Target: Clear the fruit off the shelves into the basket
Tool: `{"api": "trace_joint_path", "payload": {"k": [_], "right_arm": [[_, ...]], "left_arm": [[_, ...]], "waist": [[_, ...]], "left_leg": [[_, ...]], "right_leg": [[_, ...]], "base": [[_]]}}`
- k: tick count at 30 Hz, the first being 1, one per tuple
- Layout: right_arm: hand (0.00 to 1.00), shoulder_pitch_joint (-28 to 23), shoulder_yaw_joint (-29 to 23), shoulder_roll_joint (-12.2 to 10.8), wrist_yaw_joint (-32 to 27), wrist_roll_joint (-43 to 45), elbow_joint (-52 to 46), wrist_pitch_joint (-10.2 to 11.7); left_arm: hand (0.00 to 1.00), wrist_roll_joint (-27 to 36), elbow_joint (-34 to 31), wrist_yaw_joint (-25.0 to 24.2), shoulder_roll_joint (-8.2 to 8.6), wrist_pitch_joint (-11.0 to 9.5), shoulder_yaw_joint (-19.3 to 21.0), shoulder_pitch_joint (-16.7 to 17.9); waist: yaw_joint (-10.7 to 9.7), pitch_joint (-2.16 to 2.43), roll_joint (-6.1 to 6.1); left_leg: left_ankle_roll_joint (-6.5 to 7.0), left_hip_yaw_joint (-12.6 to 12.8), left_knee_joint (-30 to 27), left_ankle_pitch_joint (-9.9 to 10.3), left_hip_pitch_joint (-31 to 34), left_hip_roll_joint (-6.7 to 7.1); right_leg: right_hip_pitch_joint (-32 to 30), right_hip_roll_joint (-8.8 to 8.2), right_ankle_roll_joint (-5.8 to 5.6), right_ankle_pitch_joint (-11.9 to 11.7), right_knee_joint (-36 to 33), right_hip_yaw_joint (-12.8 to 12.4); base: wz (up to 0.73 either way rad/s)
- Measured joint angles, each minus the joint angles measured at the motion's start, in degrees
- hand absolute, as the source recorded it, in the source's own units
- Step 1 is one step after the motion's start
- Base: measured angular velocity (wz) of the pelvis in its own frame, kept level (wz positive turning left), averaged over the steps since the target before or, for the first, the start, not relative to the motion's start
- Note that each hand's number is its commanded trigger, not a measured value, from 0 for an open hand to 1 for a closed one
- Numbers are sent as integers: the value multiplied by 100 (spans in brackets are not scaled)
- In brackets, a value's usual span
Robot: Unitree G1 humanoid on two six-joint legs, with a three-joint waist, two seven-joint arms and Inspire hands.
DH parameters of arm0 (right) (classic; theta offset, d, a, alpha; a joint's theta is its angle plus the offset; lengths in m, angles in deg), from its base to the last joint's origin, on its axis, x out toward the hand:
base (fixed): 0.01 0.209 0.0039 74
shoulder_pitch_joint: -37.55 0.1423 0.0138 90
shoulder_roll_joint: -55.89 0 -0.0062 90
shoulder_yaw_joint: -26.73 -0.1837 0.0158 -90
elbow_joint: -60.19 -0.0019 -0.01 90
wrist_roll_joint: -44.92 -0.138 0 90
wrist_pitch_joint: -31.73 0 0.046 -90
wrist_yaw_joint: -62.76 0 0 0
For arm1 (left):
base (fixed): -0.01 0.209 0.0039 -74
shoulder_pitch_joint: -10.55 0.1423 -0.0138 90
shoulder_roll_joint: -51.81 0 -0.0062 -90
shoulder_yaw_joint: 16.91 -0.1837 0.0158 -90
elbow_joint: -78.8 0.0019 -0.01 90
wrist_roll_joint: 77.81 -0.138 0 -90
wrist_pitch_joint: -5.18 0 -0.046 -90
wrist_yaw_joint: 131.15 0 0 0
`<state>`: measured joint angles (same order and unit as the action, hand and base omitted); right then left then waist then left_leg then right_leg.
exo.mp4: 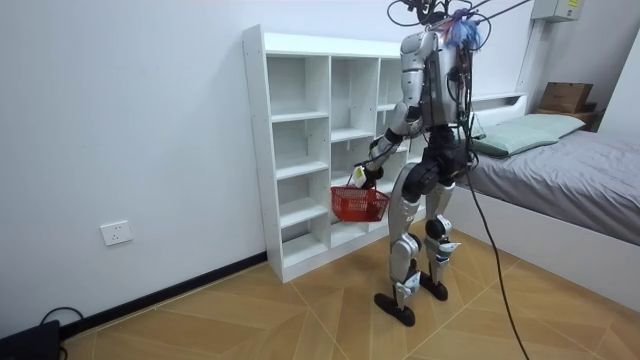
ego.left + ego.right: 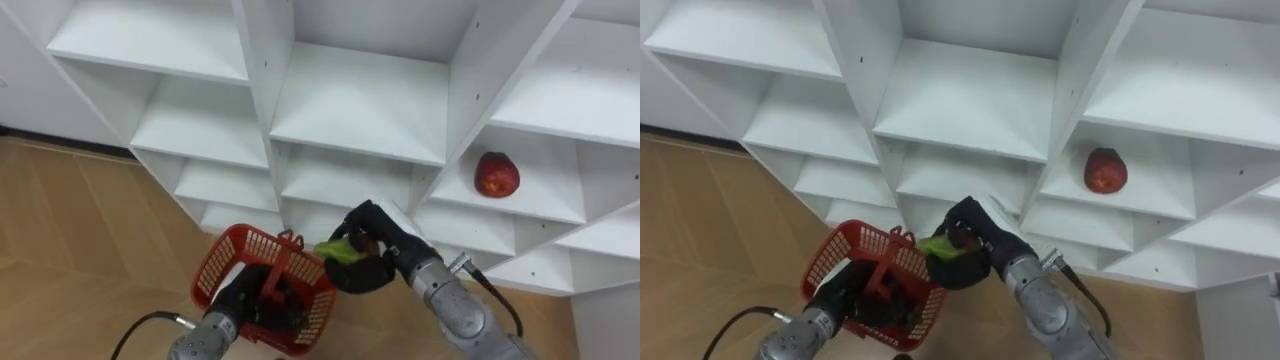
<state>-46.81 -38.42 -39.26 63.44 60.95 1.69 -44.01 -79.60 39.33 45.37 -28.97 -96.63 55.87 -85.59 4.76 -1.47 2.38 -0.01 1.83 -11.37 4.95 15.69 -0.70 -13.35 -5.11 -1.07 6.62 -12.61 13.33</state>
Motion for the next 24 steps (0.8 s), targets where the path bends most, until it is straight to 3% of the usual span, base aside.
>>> {"api": "trace_joint_path", "payload": {"k": [5, 24], "right_arm": [[100, -63, 16, 32, 140, 105, 256, 2], [100, -37, -76, -3, 198, 234, 656, -6]], "left_arm": [[100, 10, -34, -214, 35, -180, 0, -19], [100, 466, -35, -522, 35, -207, -133, -6]], "waist": [[-55, 6, 0], [-156, 18, -18]], "left_leg": [[0, 60, 2, 0, 93, -7], [3, 69, -73, -4, 70, -16]], "right_leg": [[-124, 4, 0, 0, -14, -55], [-106, -1, 3, 0, -100, -66]], "base": [[-5], [0]]}}
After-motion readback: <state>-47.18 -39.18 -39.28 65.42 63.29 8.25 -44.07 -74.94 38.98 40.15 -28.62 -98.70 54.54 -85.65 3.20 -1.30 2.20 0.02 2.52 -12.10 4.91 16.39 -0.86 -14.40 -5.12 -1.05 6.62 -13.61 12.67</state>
